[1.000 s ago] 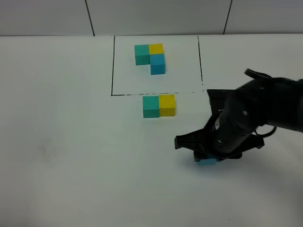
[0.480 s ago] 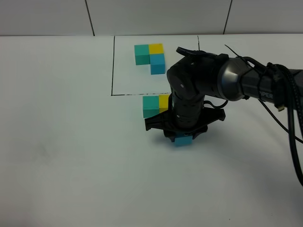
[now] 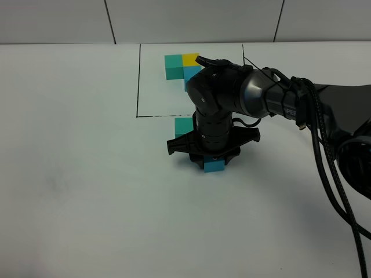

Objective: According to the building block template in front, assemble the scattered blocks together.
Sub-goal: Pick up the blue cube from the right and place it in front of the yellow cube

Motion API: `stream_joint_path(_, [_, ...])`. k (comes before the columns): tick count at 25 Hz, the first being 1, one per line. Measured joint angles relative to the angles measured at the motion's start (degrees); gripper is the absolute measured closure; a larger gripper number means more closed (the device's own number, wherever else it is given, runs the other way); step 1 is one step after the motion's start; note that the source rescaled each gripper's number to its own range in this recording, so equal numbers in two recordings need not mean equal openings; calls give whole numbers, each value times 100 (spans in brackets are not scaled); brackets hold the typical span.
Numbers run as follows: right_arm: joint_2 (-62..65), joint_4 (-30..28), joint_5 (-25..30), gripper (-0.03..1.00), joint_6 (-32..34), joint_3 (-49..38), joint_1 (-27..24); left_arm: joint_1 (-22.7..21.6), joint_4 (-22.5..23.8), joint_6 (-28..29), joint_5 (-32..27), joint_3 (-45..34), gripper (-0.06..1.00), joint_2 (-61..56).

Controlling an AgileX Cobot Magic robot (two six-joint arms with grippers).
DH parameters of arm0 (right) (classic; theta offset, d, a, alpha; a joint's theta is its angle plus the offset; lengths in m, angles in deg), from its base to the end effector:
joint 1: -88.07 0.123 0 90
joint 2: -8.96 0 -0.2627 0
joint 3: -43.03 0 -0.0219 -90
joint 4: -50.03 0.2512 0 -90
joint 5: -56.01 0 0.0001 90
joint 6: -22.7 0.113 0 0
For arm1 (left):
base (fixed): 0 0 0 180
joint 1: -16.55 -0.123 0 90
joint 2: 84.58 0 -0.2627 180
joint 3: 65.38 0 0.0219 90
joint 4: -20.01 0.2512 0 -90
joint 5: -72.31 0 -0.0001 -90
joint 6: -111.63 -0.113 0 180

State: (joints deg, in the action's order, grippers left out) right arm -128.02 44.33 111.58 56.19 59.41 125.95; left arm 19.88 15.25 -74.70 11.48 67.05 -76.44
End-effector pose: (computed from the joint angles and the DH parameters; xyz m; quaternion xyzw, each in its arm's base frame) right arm 0.3428 0.2549 0.0808 -0.0649 0.9964 -0.0146 0.0516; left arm 0.0355 -0.0103 0.2695 0.0734 0.8466 -0.0277 0.5264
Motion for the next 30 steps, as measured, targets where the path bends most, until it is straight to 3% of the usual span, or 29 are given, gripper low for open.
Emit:
stream_joint_path(14, [-99,-179,-275,97,571,126,0,0,0,0,0,0,19,0])
stream_joint_path(30, [-101,-184,-511,97,662,126,0,0,0,0,0,0,19,0])
